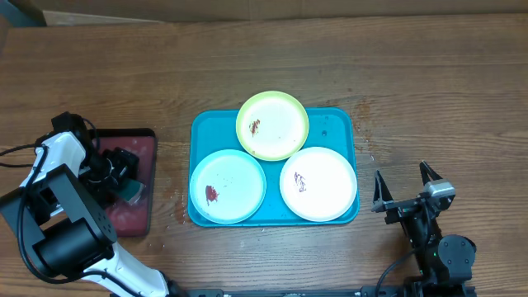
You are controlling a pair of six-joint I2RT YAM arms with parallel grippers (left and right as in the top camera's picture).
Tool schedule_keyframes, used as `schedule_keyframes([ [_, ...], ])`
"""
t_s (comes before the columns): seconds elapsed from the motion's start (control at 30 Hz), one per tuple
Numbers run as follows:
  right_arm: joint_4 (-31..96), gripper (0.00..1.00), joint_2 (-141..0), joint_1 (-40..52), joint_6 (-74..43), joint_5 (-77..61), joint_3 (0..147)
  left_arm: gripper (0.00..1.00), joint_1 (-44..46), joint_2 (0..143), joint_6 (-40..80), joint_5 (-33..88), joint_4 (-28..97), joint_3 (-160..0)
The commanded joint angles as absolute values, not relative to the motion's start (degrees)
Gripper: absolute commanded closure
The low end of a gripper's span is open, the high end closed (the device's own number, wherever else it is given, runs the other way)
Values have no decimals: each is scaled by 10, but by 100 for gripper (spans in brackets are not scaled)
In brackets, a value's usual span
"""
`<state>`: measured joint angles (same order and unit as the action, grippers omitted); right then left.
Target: Clean dirty plates on tray and stack at the side
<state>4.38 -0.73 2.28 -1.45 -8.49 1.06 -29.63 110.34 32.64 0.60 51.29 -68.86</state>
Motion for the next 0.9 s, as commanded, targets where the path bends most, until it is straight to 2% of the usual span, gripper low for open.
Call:
schedule_keyframes([
  [0.0,41,0,-2,21,-12,-77,5,0,-296,1125,328,-54,502,-675],
  [0.1,41,0,-2,21,-13,-77,5,1,-296,1125,328,-55,498,-675],
  [0.13,41,0,-2,21,-12,-77,5,6,-296,1125,328,-55,498,-675],
  [0.17,41,0,-2,21,-12,-77,5,13,-296,1125,328,-55,498,-675],
  [0.2,41,0,-2,21,-13,-77,5,26,-296,1125,327,-51,499,-675],
  [0.37,41,0,-2,21,-12,-77,5,60,-296,1125,328,-48,505,-675],
  [0.47,41,0,-2,21,-12,-77,5,89,-296,1125,328,-48,508,-675],
  [0.5,41,0,-2,21,-12,-77,5,96,-296,1125,328,-48,509,-675],
  [0.7,41,0,-2,21,-13,-77,5,96,-297,1125,327,-17,537,-707],
  [0.87,41,0,-2,21,-13,-77,5,96,-296,1123,301,60,644,-835],
])
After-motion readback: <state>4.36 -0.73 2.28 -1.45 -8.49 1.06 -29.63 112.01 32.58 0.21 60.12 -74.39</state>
